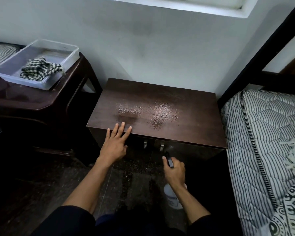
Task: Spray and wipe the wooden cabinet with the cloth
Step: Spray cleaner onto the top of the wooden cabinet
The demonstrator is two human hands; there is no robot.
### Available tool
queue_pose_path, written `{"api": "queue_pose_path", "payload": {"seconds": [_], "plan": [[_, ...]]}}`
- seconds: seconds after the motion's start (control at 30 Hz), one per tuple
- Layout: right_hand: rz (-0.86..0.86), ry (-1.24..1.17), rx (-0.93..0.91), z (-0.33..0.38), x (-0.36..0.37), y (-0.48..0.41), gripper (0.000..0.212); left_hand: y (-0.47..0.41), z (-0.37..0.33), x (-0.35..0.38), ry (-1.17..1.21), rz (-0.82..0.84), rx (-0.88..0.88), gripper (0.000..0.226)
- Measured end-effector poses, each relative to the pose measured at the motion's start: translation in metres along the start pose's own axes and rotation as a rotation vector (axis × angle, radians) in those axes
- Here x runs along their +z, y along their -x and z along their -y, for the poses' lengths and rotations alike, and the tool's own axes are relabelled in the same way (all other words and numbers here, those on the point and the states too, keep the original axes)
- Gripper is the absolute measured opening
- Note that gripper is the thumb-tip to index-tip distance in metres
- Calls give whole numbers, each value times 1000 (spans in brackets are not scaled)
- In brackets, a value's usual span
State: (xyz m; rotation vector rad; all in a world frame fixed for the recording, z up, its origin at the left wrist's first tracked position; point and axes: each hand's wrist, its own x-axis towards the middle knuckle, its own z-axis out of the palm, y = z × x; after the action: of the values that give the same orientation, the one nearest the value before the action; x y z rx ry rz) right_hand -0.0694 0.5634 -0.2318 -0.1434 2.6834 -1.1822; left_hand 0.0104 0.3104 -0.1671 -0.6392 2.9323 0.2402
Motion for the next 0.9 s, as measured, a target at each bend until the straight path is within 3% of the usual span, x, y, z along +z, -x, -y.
{"api": "queue_pose_path", "payload": {"seconds": [0.33,0.5,0.73,0.9], "plan": [[30,-71,174,13,-5,0,40,0,0,-2,7,28,-14,87],[-67,-33,165,16,-5,-2,42,0,2,-4,18,24,-3,86],[56,-181,-188,48,-6,5,39,-7,6,-16,80,106,-14,75],[60,-234,-333,98,14,-8,38,-4,28,-41,249,57,-6,62]]}}
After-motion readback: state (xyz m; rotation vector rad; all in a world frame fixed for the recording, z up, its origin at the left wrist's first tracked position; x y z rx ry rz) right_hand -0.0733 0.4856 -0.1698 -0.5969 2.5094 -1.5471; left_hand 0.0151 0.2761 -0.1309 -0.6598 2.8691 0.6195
